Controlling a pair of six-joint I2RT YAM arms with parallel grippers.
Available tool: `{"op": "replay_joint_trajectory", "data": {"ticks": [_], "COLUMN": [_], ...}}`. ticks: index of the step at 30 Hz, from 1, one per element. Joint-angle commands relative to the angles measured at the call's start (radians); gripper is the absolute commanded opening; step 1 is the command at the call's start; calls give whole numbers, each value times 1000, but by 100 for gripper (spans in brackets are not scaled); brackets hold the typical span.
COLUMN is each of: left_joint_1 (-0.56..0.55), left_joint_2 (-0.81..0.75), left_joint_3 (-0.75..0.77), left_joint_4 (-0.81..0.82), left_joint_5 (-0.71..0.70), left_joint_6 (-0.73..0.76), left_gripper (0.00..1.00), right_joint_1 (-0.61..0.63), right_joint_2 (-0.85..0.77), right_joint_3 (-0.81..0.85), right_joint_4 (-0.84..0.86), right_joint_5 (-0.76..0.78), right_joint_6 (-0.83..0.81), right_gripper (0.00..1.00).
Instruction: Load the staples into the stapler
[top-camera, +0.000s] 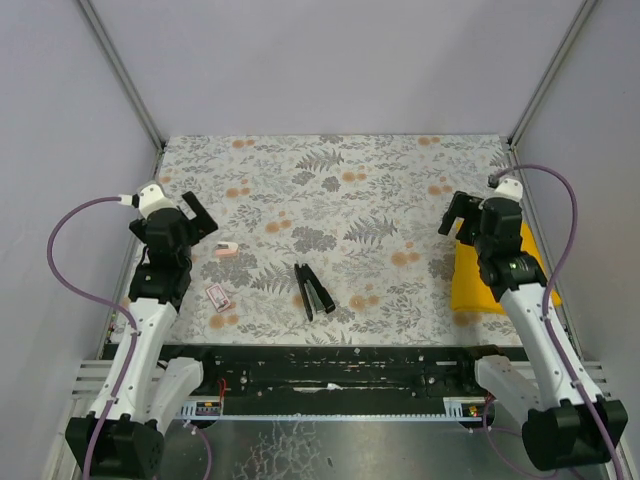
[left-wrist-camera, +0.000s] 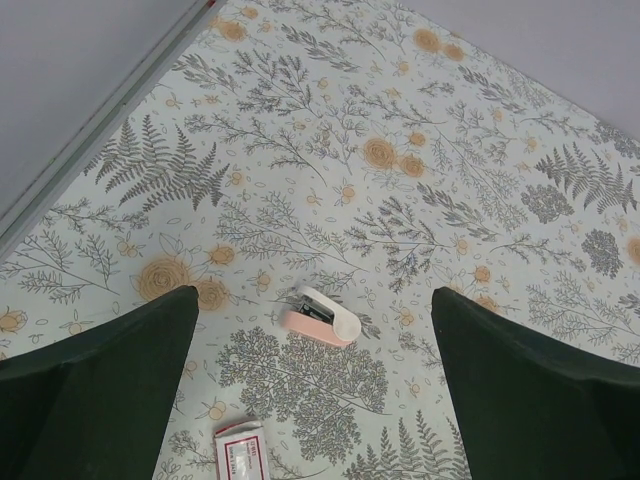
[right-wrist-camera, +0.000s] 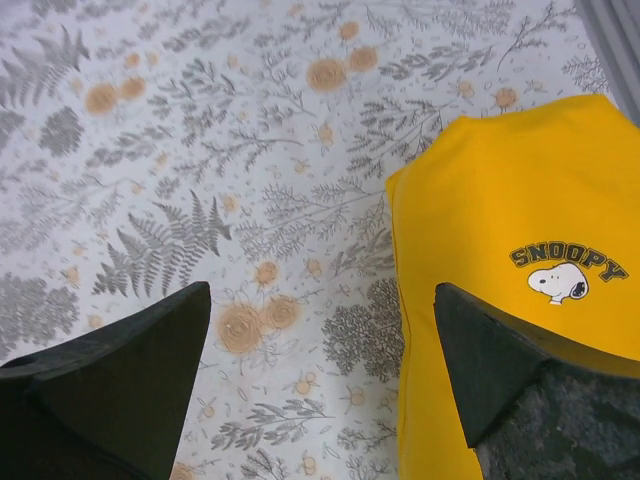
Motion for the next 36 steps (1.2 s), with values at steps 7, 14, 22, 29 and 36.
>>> {"op": "replay_joint_trajectory", "data": {"ticks": [7,14,22,29,36], "left_joint_1": [-10,-12,-12,-12,31], "left_joint_2": [32,86,121,243,271], "left_joint_3": [-6,-6,-3,32,-37], "left_joint_4": [14,16,17,-83,-29], "left_joint_5": [139,246,387,351,329], "left_joint_6": [36,70,97,10,-245], "left_gripper": [100,100,100,100,100], "right_joint_1": [4,68,364,508,551], "right_joint_2": [-150,-14,68,147,179], "right_joint_3": [-32,17,-105,-150,-125], "right_joint_4": [118,11,6,86,128], "right_joint_5": [-195,-558,-448,-372,-376], "right_joint_6": [-9,-3,78,167,192], "right_gripper": [99,99,90,82,81]}}
